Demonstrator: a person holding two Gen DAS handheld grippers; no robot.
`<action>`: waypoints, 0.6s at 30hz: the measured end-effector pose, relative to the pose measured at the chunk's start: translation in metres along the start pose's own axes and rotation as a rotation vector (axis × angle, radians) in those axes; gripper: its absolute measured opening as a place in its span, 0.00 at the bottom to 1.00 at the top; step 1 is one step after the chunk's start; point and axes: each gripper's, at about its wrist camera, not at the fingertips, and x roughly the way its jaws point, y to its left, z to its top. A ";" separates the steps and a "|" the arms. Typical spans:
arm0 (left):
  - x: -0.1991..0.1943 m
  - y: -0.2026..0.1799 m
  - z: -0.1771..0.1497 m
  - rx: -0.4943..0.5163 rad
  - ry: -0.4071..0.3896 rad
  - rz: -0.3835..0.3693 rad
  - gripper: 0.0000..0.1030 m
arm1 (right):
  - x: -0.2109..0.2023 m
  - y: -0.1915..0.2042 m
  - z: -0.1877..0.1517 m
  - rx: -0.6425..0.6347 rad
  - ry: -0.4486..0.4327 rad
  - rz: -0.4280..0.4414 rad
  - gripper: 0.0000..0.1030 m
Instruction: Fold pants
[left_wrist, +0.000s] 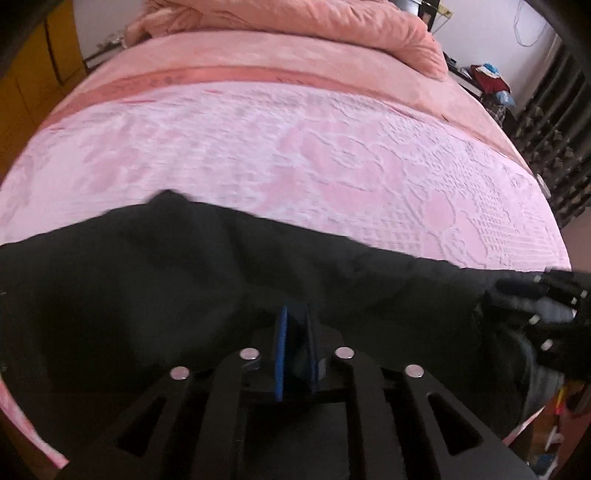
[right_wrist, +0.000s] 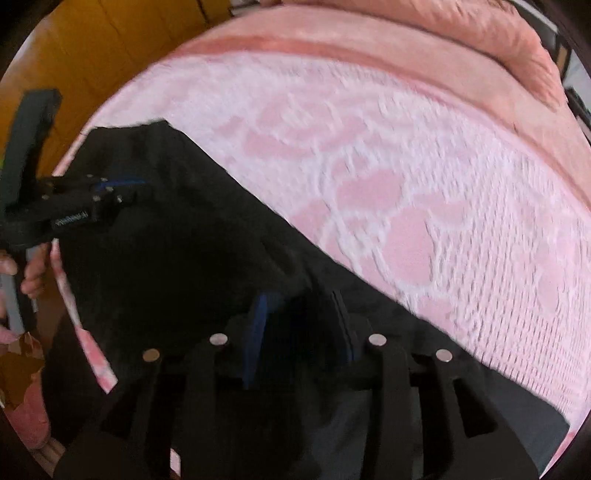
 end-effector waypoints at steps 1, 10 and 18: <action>-0.005 0.006 -0.002 -0.005 -0.006 0.002 0.13 | -0.001 0.005 0.006 -0.007 -0.007 0.006 0.35; 0.003 0.042 0.023 -0.044 -0.019 0.062 0.21 | 0.045 0.050 0.057 -0.045 0.043 0.104 0.46; -0.001 0.040 0.025 0.017 -0.070 0.105 0.40 | 0.069 0.062 0.064 -0.077 0.078 0.071 0.38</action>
